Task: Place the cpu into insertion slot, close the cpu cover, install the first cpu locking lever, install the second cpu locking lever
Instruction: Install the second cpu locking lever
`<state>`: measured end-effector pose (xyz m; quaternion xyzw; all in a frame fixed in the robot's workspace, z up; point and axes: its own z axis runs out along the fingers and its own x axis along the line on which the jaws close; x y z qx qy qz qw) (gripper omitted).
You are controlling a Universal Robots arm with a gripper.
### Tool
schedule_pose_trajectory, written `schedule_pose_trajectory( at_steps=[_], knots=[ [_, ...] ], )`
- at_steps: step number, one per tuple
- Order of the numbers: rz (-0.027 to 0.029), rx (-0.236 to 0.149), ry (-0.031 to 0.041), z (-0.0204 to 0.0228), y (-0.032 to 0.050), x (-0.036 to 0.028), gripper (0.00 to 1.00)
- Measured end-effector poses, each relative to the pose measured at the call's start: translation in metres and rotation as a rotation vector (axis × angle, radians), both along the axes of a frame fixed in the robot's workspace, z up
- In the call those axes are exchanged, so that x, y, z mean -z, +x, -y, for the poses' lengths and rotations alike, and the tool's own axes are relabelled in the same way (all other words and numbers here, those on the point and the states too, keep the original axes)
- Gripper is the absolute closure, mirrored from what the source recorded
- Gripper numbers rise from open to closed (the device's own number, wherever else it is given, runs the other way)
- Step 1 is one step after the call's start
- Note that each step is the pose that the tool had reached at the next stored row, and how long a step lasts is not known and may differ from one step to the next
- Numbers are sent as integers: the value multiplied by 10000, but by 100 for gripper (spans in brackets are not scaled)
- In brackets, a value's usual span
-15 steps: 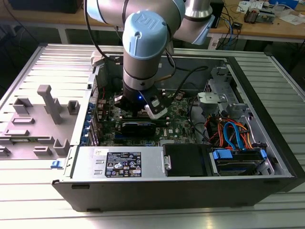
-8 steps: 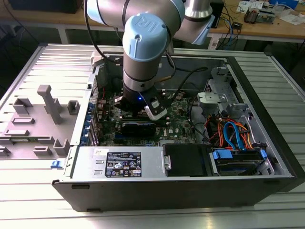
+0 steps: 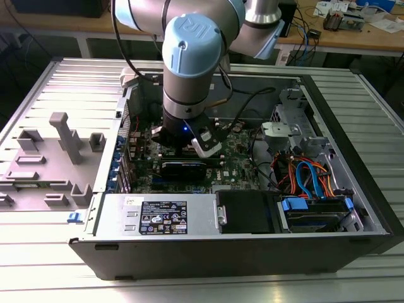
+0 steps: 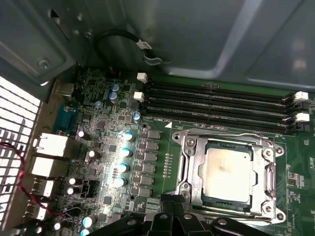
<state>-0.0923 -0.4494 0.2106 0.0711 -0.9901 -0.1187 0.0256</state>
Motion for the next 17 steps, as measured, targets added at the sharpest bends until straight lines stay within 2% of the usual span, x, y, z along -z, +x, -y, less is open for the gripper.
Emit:
schedule_pose_trajectory(
  at_steps=[1,4,17],
  knots=[
    [0,0,1,0,-1,-48,89],
    [-1,0,0,0,-1,-119,89],
    [-45,0,0,0,-1,-126,89]
  ],
)
